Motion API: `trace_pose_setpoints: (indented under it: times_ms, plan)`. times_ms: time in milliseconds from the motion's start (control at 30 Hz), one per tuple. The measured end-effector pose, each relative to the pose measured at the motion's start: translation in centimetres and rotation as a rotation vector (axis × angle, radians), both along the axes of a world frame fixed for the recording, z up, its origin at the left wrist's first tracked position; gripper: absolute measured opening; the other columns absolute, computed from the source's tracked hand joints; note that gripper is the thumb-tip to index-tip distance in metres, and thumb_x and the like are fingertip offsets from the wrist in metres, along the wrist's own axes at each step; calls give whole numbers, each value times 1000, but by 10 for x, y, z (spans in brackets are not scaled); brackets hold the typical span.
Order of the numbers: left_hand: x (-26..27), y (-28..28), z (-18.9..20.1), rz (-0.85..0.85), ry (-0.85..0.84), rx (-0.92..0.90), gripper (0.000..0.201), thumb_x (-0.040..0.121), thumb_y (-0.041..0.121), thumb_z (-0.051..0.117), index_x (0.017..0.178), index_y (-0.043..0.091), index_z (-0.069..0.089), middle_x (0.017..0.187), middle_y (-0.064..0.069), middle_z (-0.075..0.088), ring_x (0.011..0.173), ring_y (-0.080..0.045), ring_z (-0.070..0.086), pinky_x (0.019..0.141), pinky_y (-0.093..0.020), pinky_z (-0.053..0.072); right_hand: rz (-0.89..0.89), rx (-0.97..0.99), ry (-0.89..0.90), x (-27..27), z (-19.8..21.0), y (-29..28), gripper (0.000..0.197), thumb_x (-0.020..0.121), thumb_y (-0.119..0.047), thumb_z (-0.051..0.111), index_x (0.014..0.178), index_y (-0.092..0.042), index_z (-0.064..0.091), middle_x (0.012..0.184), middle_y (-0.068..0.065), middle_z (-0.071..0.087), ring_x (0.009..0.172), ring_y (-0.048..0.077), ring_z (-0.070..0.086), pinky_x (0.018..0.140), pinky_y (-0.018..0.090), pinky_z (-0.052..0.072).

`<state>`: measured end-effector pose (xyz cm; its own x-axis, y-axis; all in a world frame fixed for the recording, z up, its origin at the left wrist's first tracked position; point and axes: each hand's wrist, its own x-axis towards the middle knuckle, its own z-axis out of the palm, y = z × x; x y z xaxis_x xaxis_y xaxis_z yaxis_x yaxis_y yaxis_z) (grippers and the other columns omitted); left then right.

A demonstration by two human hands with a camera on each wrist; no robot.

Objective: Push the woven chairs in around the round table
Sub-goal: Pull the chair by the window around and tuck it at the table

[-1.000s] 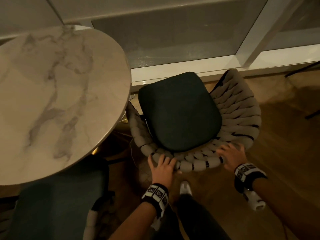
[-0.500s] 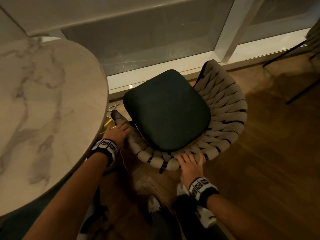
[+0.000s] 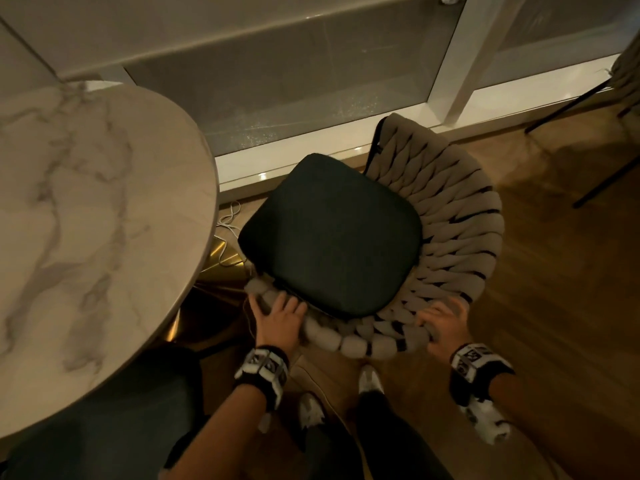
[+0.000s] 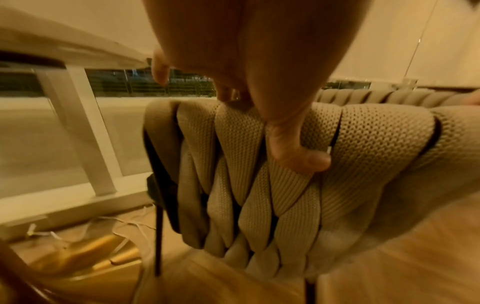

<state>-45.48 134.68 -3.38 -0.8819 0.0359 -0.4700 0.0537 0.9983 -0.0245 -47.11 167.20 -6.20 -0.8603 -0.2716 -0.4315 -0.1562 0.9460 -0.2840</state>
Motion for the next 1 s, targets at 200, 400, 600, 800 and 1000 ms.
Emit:
trace_pose_setpoints:
  times_ms: [200,400,600,800,1000]
  plan:
    - [32,66,-4,30,-93,146,64,77,50,64,130,23,40,134,0,42,131,-23,35,106,-73,-7,309,146,26,-64,2,68,39,56,-9,70,92,-23,69,96,0,71,109,31,57,109,58,6]
    - [8,62,-7,-118,-312,268,71,82,53,58,139,25,28,150,-9,28,136,-31,31,113,-60,16,407,562,-83,-106,51,42,39,87,-14,53,121,-33,50,131,-3,52,133,21,31,117,49,2]
    - [-1,18,-10,-162,-308,184,59,84,38,60,136,25,37,140,-9,47,126,-30,46,105,-45,37,347,444,-123,-11,36,-13,76,73,-30,67,138,-34,28,148,1,33,139,25,21,106,65,-12]
    - [-2,26,-16,-68,-314,181,44,87,28,60,126,13,48,132,-16,55,121,-34,50,104,-43,40,73,118,9,5,6,-25,51,60,-13,71,106,-32,63,114,-7,63,124,21,47,107,59,-11]
    - [-22,58,-23,-8,-300,277,48,83,33,65,121,8,51,130,-18,55,120,-35,51,103,-46,42,128,175,72,-44,12,2,46,59,-11,72,99,-33,67,107,-10,66,120,20,51,105,45,-8]
